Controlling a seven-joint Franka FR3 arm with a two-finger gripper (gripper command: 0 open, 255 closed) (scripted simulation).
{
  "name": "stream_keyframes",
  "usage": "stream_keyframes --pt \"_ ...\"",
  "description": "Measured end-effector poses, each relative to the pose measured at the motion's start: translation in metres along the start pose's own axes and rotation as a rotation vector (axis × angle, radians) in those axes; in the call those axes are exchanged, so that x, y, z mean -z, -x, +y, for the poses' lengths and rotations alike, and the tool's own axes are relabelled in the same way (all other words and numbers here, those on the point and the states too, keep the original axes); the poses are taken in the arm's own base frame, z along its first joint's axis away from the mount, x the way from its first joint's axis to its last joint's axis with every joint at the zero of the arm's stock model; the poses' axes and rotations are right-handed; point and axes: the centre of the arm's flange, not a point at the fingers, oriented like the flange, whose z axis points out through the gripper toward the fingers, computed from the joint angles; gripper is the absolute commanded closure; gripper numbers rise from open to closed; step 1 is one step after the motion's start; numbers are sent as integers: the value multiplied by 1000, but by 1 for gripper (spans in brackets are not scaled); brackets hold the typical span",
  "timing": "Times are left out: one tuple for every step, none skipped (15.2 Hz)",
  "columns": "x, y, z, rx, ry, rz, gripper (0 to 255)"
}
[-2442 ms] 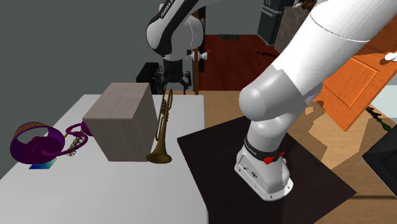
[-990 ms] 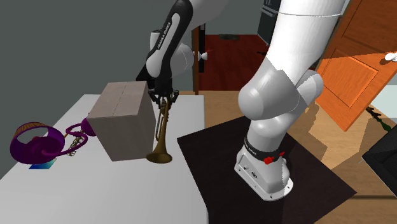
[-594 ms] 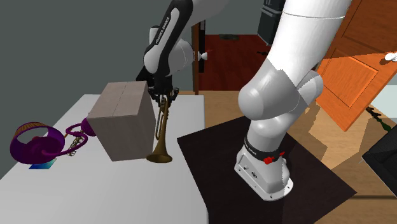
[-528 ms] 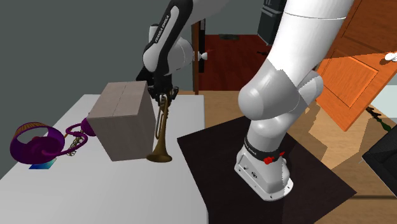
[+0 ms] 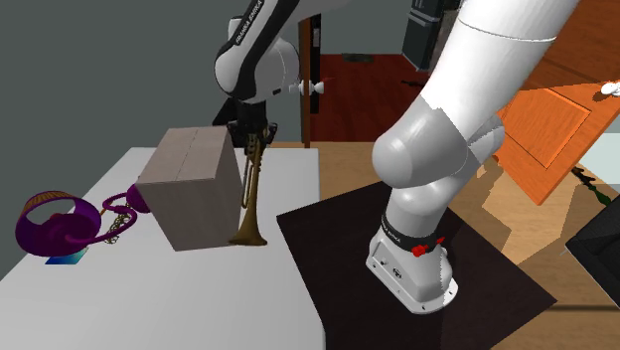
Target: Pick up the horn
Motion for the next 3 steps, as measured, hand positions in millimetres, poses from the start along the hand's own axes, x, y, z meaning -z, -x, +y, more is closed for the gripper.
stream_keyframes --pt "6 0 0 0 0 0 255" --pt "11 0 -1 0 0 0 255" --pt "14 0 0 0 0 0 255"
